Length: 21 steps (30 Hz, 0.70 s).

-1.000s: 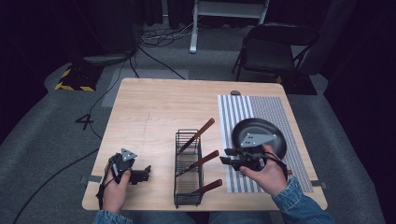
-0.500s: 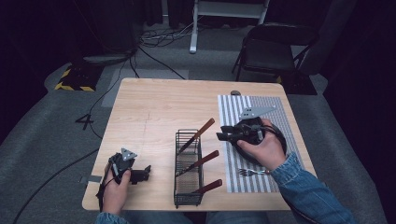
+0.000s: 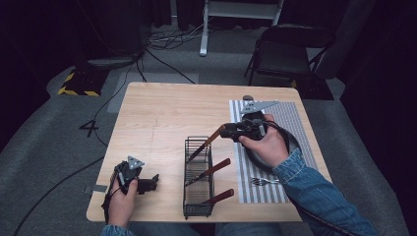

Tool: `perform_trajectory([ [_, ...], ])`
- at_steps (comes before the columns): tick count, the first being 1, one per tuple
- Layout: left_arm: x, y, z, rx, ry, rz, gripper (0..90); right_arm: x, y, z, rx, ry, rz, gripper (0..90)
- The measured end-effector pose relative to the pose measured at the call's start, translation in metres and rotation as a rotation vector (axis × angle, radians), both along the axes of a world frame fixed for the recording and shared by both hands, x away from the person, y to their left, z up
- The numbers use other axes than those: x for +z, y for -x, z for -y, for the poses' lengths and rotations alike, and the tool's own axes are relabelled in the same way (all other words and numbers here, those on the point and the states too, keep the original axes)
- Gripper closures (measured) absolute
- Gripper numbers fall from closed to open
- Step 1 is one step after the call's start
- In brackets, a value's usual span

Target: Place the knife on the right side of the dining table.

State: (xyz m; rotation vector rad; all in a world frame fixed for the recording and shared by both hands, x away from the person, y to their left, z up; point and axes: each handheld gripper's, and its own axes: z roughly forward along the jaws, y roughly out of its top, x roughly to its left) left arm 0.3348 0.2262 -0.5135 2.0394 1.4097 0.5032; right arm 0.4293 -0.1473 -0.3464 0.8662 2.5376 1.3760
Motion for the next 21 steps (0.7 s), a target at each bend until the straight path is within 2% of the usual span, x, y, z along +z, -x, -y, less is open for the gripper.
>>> perform_trajectory([
  [2,0.0,0.0,0.0,0.0,0.0,0.0,0.0,-0.001,-0.003,-0.002,-0.005,-0.017,-0.017,68.2],
  [5,0.0,0.0,0.0,0.0,0.0,0.0,0.0,0.002,-0.001,-0.003,-0.001,-0.021,0.001,75.7],
  [10,0.0,0.0,0.0,0.0,-0.001,-0.001,0.0,0.009,0.007,-0.005,0.051,-0.042,-0.019,79.5],
  [13,0.0,0.0,0.0,0.0,0.0,0.0,0.0,0.014,0.011,-0.008,0.082,-0.071,-0.037,81.3],
  [16,0.0,0.0,0.0,0.0,0.0,0.0,0.0,0.021,0.015,-0.012,0.079,-0.046,0.005,81.4],
  [21,0.0,0.0,0.0,0.0,0.0,0.0,0.0,0.036,0.016,-0.01,0.073,-0.043,0.005,81.5],
])
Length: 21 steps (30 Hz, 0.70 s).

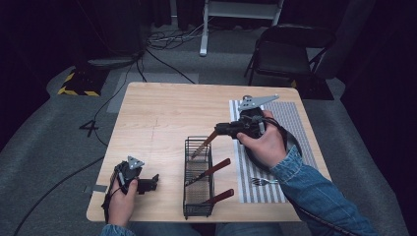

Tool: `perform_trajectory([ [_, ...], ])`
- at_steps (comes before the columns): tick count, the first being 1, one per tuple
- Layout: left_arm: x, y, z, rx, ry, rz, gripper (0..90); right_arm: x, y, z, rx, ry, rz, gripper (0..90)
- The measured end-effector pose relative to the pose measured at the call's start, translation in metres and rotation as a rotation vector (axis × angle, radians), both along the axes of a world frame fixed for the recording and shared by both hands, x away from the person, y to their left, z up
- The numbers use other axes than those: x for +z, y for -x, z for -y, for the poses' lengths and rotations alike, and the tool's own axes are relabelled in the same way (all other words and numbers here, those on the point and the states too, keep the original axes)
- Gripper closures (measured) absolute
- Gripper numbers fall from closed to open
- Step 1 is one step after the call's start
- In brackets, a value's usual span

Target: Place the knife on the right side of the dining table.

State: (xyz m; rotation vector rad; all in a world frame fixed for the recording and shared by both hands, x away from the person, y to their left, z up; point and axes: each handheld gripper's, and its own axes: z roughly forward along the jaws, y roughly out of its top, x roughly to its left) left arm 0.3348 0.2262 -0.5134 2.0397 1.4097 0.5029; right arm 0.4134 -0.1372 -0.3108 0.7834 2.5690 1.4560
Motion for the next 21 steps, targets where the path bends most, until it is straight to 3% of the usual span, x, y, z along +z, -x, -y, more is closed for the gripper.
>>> perform_trajectory([
  [5,0.0,0.0,0.0,0.0,0.0,0.0,0.0,0.023,0.002,0.01,-0.012,-0.013,-0.003,81.6],
  [15,0.0,-0.001,0.0,0.0,0.002,-0.005,0.0,0.049,0.009,0.03,-0.058,-0.042,0.009,81.6],
  [21,0.0,-0.001,-0.001,0.0,-0.003,0.0,0.0,0.07,0.013,0.055,-0.099,-0.076,0.015,81.6],
])
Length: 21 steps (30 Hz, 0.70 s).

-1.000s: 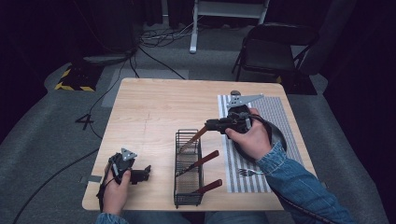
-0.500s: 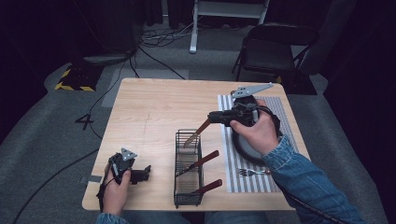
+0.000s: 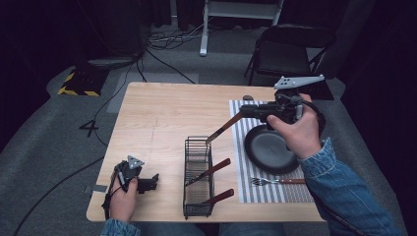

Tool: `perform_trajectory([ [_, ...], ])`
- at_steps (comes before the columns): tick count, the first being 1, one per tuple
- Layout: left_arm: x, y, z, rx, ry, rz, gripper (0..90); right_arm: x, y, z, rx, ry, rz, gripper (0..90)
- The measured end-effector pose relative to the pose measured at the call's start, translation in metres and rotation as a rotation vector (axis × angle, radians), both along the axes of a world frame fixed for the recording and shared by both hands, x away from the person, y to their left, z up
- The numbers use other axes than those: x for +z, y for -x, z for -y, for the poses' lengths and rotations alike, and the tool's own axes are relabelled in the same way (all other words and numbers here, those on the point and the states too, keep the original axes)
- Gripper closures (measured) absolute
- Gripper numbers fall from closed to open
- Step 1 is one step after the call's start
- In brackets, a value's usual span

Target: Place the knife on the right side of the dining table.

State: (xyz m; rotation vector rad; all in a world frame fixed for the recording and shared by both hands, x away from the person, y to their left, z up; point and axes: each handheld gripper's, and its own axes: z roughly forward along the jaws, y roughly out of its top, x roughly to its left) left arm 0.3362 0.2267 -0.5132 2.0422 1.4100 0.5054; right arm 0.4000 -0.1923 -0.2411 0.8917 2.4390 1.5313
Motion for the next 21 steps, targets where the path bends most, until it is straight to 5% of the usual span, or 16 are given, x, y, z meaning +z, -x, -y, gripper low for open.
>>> perform_trajectory([
  [13,0.0,0.0,0.0,0.0,0.0,0.0,0.0,0.026,-0.001,0.034,-0.07,-0.04,0.029,81.6],
  [21,0.0,-0.002,-0.001,-0.01,0.002,0.0,0.0,0.016,-0.031,0.051,-0.166,-0.013,0.014,81.6],
])
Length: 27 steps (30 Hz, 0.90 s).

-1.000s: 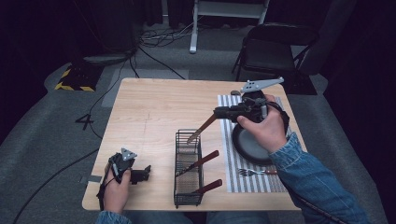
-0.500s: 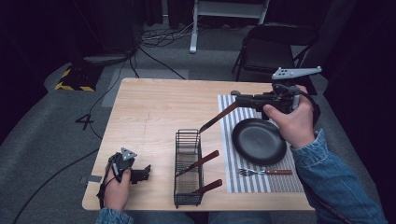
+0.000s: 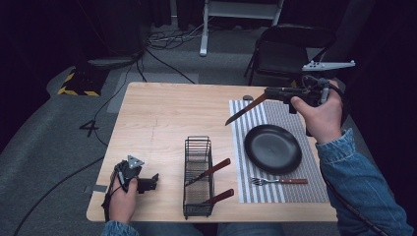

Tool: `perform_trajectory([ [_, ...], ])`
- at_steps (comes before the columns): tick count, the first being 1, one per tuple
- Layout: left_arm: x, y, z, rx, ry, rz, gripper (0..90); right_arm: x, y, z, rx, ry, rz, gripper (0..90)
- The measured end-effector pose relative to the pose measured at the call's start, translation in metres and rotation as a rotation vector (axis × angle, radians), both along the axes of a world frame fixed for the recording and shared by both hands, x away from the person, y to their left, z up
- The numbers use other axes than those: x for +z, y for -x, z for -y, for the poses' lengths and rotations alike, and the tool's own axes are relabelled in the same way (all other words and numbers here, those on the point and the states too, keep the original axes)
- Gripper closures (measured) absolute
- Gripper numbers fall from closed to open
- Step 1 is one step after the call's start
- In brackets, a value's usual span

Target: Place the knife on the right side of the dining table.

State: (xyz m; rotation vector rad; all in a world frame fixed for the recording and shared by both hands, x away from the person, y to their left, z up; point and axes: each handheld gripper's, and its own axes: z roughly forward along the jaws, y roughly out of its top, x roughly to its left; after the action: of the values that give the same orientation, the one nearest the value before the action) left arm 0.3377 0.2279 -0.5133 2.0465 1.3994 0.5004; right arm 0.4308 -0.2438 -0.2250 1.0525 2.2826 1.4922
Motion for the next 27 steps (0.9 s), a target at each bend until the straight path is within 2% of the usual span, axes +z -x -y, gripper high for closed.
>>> perform_trajectory([
  [2,0.0,0.0,0.0,0.0,-0.001,0.0,0.0,-0.002,-0.004,0.002,-0.012,0.007,-0.001,81.6],
  [3,0.0,0.0,0.0,0.0,0.0,0.0,0.0,-0.005,-0.013,0.005,-0.035,0.021,-0.006,81.6],
  [7,0.0,0.0,0.0,0.0,0.0,0.0,0.0,-0.013,-0.03,0.01,-0.087,0.053,-0.014,81.6],
  [8,0.0,0.0,0.0,0.0,0.0,0.0,0.0,-0.013,-0.03,0.01,-0.087,0.053,-0.014,81.6],
  [9,0.0,0.0,0.0,0.0,0.0,0.001,0.0,-0.019,-0.038,0.012,-0.11,0.069,-0.023,81.5],
  [16,0.0,0.0,0.0,0.0,0.0,0.0,0.0,-0.045,-0.069,0.016,-0.18,0.118,-0.074,81.5],
  [20,0.0,0.0,0.0,0.0,0.0,0.0,0.0,-0.057,-0.081,0.015,-0.205,0.143,-0.09,81.5],
  [27,0.0,0.0,0.0,0.0,0.0,0.0,0.0,-0.073,-0.098,0.016,-0.254,0.183,-0.091,81.5],
])
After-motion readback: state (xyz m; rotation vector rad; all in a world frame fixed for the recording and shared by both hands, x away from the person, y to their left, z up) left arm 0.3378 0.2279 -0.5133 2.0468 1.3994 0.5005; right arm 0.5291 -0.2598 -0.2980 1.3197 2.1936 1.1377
